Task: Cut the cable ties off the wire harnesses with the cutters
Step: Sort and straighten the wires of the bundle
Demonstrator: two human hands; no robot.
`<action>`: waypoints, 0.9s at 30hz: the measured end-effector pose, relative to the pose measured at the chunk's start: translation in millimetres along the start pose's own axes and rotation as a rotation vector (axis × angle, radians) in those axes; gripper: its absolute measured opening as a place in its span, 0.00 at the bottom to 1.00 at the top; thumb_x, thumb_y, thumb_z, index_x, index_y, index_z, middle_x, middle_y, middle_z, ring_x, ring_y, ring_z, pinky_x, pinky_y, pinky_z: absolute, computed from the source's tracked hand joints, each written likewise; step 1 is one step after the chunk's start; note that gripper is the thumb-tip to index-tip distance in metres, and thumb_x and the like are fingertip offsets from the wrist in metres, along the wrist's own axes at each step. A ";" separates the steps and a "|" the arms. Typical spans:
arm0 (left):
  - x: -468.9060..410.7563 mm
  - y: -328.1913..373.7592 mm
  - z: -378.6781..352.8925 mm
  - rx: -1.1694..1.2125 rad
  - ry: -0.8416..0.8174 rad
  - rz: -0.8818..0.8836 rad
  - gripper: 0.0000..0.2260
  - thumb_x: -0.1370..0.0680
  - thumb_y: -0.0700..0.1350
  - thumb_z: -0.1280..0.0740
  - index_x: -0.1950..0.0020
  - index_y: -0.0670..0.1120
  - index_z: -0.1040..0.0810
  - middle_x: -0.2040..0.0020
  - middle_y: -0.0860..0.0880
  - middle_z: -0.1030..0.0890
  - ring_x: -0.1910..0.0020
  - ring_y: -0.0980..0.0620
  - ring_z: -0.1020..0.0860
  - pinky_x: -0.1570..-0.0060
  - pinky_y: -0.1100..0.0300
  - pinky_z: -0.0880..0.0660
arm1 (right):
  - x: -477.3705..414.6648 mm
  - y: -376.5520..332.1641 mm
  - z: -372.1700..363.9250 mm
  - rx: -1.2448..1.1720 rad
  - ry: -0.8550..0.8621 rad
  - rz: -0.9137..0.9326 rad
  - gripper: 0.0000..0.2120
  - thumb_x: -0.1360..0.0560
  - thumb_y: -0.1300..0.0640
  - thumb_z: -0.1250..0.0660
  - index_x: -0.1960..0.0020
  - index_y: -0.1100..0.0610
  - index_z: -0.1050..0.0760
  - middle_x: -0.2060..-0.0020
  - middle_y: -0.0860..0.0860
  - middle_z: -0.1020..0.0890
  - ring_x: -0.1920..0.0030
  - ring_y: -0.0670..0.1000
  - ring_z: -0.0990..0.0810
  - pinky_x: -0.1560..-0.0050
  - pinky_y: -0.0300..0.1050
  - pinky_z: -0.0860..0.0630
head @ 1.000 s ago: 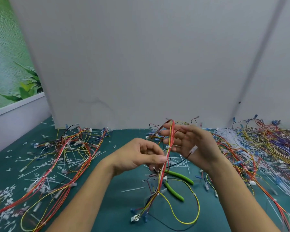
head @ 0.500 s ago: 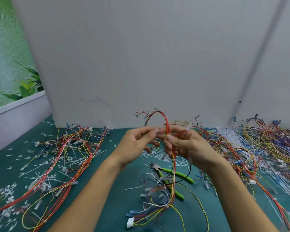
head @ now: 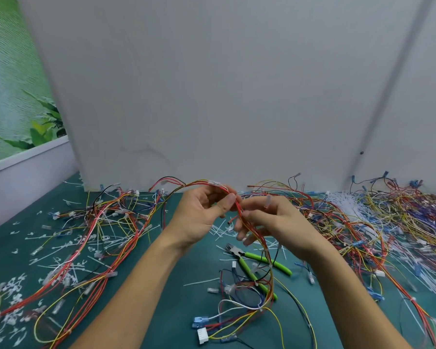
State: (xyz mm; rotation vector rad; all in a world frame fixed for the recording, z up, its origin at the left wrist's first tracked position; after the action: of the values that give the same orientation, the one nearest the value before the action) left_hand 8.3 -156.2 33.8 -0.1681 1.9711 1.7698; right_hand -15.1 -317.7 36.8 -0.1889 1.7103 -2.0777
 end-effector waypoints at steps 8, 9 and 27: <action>3.3 -1.7 -15.9 -0.039 -0.081 0.064 0.06 0.20 0.38 0.31 0.45 0.48 0.18 0.55 0.57 0.16 0.55 0.58 0.21 0.58 0.62 0.24 | -8.0 7.8 4.5 -0.189 0.149 0.040 0.14 0.21 0.47 0.30 0.63 0.52 0.19 0.72 0.48 0.39 0.73 0.48 0.45 0.74 0.39 0.45; 4.2 -1.4 -17.5 -0.001 -0.103 0.093 0.06 0.20 0.41 0.31 0.44 0.48 0.18 0.53 0.55 0.16 0.53 0.56 0.20 0.58 0.61 0.24 | -8.9 9.1 7.3 -0.198 0.173 0.043 0.14 0.21 0.48 0.30 0.64 0.52 0.18 0.72 0.48 0.41 0.73 0.48 0.45 0.74 0.38 0.46; -7.7 1.7 41.4 0.316 0.232 0.130 0.12 0.15 0.46 0.41 0.42 0.43 0.19 0.46 0.44 0.14 0.52 0.49 0.16 0.63 0.60 0.23 | -2.6 22.0 56.3 -0.229 0.421 -0.062 0.11 0.23 0.51 0.27 0.56 0.59 0.15 0.71 0.50 0.37 0.73 0.48 0.44 0.73 0.41 0.49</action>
State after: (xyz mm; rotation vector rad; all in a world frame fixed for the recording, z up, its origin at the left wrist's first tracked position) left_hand 25.4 -117.9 36.8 -0.1471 2.4489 1.5445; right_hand 13.8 -370.4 28.9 0.1414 2.2158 -2.0670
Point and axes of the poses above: each hand's wrist, its own x-axis away from the middle knuckle, its own z-axis out of the back of the hand, y = z × x, the point moved 5 cm from there along -x, towards the middle knuckle
